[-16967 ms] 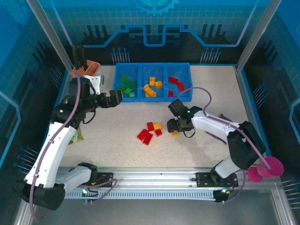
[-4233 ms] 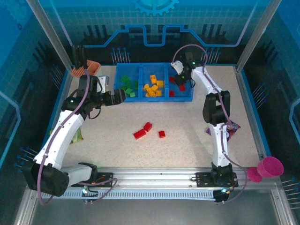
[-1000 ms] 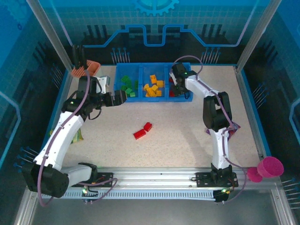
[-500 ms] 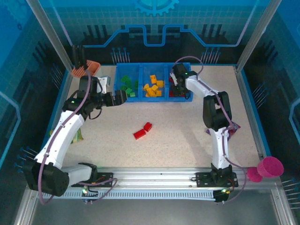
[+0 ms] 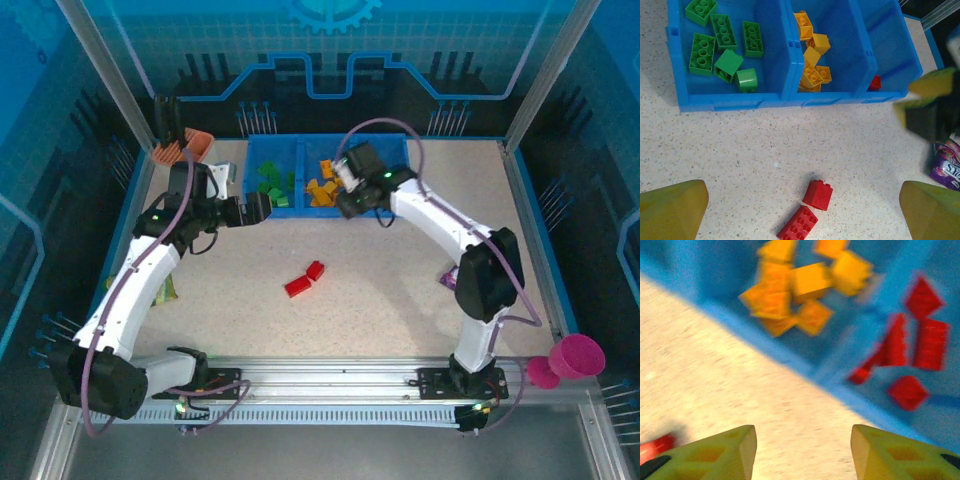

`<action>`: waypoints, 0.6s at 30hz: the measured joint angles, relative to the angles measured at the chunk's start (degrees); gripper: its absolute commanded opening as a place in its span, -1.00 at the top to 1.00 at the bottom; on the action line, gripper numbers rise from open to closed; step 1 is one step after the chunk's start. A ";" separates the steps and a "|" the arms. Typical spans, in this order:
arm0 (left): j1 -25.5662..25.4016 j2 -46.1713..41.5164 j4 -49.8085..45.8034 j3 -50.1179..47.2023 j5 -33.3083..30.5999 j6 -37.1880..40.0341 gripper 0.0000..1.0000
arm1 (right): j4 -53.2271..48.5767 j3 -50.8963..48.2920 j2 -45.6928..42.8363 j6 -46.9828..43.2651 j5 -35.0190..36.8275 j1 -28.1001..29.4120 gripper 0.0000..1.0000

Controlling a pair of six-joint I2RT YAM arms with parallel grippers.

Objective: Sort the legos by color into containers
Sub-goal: Pick up the lego from the center of the table.

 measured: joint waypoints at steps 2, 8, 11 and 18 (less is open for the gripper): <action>0.00 -0.37 0.17 -0.11 0.22 -0.07 -0.99 | -0.55 -1.33 0.96 0.92 -0.83 3.93 -0.09; 0.00 -2.10 1.66 -1.86 0.68 -0.37 -0.98 | -0.76 -3.72 5.35 5.25 -3.96 10.84 -0.08; 0.00 -2.36 2.05 -2.69 0.72 -0.39 -0.99 | -0.57 -4.00 7.10 6.95 -5.16 12.74 -0.06; 0.00 -2.91 2.82 -3.26 2.14 -0.87 -0.99 | 0.35 -4.26 9.84 8.87 -6.47 14.95 -0.09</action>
